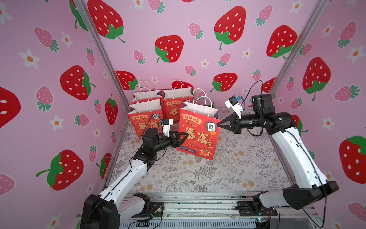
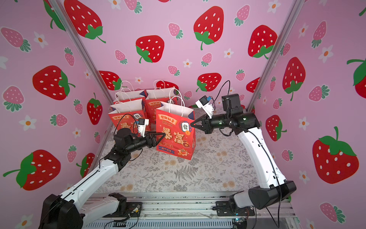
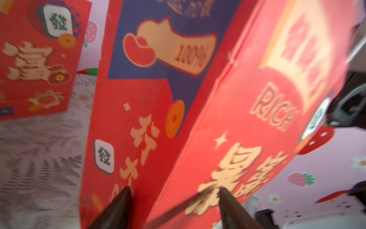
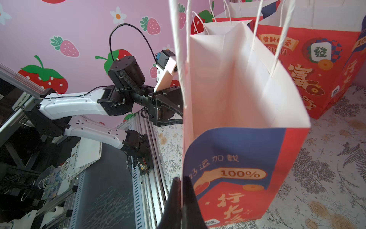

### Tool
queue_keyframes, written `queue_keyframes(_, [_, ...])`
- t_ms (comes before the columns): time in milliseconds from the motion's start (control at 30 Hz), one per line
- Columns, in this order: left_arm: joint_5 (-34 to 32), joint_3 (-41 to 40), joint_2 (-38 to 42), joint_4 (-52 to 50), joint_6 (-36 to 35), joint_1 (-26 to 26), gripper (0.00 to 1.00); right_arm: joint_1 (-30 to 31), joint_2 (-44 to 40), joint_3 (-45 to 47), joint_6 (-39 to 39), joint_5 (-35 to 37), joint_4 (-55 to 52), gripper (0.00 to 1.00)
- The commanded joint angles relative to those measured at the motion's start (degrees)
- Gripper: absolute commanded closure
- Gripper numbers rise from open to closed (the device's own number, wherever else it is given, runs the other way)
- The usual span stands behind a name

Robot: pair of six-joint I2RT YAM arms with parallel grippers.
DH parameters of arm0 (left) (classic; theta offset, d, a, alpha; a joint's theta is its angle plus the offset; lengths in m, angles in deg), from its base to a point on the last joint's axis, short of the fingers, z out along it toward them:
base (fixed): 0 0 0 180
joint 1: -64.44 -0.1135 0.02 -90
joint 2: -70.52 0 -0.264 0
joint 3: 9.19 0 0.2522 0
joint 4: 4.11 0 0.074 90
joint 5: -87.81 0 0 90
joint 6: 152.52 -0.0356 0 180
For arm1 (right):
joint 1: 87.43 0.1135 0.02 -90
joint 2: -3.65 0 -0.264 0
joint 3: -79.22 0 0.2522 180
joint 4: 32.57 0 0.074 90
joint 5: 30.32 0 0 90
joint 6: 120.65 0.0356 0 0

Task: Put away the paper bag
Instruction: Press the paper bag.

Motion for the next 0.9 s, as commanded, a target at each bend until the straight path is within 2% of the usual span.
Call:
queue_keyframes(0, [4.50, 3.17, 0.23, 2.06, 0.80, 0.75, 0.56, -0.45, -0.67, 0.28, 0.82, -3.33, 0.70, 1.00])
queue_keyframes(167, [4.81, 3.31, 1.23, 1.79, 1.41, 0.83, 0.83, -1.06, -2.17, 1.92, 4.10, -2.90, 4.05, 1.00])
queue_keyframes(267, [5.26, 3.54, 1.59, 1.81, 2.27, 0.84, 1.00, -1.20, -3.61, 3.98, 7.61, -3.05, 8.08, 0.94])
queue_keyframes(333, [5.73, 3.79, 1.65, 2.02, 3.02, 0.84, 1.00, -1.20, -4.72, 5.74, 10.40, -2.78, 11.91, 0.88])
queue_keyframes(400, [6.58, 4.08, 1.75, 2.55, 3.98, 0.84, 1.00, -1.20, -6.22, 7.75, 13.26, -1.54, 15.33, 0.77])
queue_keyframes(467, [7.87, 4.46, 2.11, 3.10, 5.19, 0.84, 1.00, -1.20, -8.14, 10.46, 15.70, 0.46, 18.94, 0.62])
queue_keyframes(533, [9.20, 5.37, 2.80, 2.40, 6.00, 0.75, 1.00, -1.42, -11.01, 13.98, 18.03, 3.73, 22.52, 0.41])
queue_keyframes(633, [11.06, 7.09, 3.95, -0.50, 5.97, 0.66, 1.00, -2.27, -15.56, 18.83, 20.83, 9.37, 26.13, 0.21])
queue_keyframes(867, [13.64, 8.34, 4.97, -0.89, 8.64, -0.72, 1.00, -5.22, -25.79, 28.31, 26.21, 17.65, 29.87, 0.01])
